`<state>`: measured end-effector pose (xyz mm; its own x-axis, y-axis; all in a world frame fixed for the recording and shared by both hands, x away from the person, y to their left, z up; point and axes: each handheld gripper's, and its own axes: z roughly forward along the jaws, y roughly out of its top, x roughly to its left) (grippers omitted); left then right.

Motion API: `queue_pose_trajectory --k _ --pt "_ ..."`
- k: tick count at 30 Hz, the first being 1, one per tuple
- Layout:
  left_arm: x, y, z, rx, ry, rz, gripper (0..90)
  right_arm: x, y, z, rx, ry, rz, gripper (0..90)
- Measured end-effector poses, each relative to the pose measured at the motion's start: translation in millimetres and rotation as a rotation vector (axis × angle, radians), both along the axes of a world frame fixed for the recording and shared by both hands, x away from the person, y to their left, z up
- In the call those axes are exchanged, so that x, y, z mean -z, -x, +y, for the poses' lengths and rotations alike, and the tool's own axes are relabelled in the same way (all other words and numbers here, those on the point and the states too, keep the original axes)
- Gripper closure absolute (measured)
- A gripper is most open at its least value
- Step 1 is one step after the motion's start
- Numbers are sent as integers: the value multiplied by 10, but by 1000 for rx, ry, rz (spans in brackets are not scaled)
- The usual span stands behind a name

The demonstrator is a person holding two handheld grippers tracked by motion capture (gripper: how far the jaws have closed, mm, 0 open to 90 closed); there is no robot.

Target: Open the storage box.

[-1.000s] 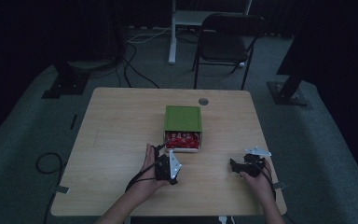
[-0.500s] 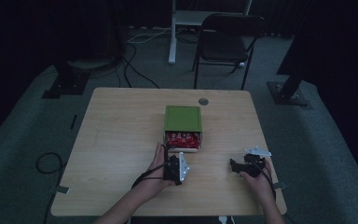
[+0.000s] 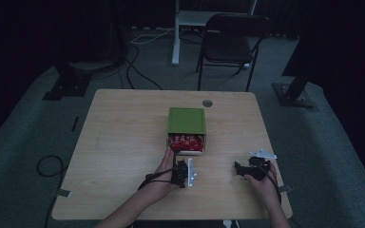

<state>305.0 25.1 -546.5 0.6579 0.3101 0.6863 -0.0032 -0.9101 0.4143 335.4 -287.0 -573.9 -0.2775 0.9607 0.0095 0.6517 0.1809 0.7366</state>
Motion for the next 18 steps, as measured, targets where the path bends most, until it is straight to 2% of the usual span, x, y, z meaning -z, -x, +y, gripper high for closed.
queue_pose_trajectory --k 5,8,10,12,14,18 --pt "35 -52 -12 5 -27 -11 79 0 0 -1 -1 1 -1 112" --pt "36 -63 -20 5 -45 -18 112 0 0 -1 -1 1 0 112" --pt "32 -73 -29 14 -80 -31 129 0 0 0 0 1 0 112" --pt "39 -81 -48 32 -94 -57 154 0 0 0 0 0 0 112" --pt "46 -86 -53 38 -101 -59 163 0 0 0 0 1 0 112" --pt "80 -126 -59 52 -145 -103 252 0 0 0 0 1 0 112"
